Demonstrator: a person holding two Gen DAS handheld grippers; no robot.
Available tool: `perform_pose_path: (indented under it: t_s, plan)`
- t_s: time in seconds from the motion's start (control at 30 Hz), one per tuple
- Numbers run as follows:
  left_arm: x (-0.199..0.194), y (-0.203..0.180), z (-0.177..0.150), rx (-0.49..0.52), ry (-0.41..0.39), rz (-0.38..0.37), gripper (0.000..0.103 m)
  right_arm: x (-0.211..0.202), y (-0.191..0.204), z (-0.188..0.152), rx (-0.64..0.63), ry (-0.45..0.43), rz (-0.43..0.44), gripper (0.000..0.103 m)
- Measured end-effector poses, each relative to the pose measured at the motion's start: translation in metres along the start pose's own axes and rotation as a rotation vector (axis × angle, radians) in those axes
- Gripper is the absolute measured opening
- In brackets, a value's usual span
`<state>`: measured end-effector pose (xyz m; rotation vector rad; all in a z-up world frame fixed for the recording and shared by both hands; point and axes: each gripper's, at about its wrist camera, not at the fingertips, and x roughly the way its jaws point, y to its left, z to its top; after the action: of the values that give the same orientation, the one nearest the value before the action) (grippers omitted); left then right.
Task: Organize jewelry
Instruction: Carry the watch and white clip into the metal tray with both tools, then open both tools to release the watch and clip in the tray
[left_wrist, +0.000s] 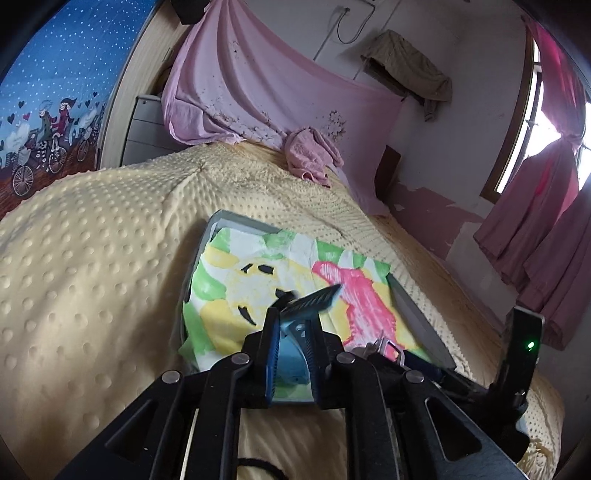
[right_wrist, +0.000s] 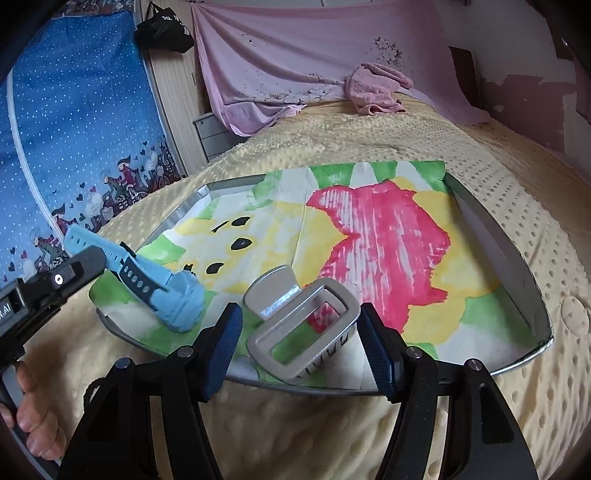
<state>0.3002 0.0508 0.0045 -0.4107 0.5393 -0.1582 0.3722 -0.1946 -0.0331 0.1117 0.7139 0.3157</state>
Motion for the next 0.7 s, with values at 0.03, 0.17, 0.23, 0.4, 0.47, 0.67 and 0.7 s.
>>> perform_pose_path:
  t_s: [0.03, 0.17, 0.23, 0.4, 0.47, 0.67, 0.7]
  plan:
    - [0.000, 0.000, -0.001, 0.000, 0.004, 0.005, 0.017, -0.002, -0.001, -0.001, 0.000, -0.007, -0.003, 0.066]
    - [-0.003, 0.001, -0.005, -0.002, -0.004, 0.016, 0.050, -0.012, -0.005, -0.003, 0.010, -0.034, -0.003, 0.070]
    - [-0.007, 0.001, -0.007, -0.009, -0.027, 0.016, 0.054, -0.017, -0.007, -0.005, 0.022, -0.046, -0.003, 0.071]
    - [-0.007, -0.004, -0.009, 0.022, -0.020, 0.033, 0.054, -0.028, -0.014, -0.007, 0.047, -0.077, 0.006, 0.076]
    - [-0.008, -0.006, -0.010, 0.027, -0.019, 0.037, 0.057, -0.032, -0.015, -0.007, 0.047, -0.090, 0.002, 0.076]
    - [-0.017, -0.010, -0.013, 0.050, -0.035, 0.062, 0.066, -0.051, -0.019, -0.009, 0.061, -0.156, -0.011, 0.083]
    - [-0.019, -0.012, -0.013, 0.056, -0.039, 0.067, 0.067, -0.055, -0.019, -0.009, 0.063, -0.168, -0.015, 0.083]
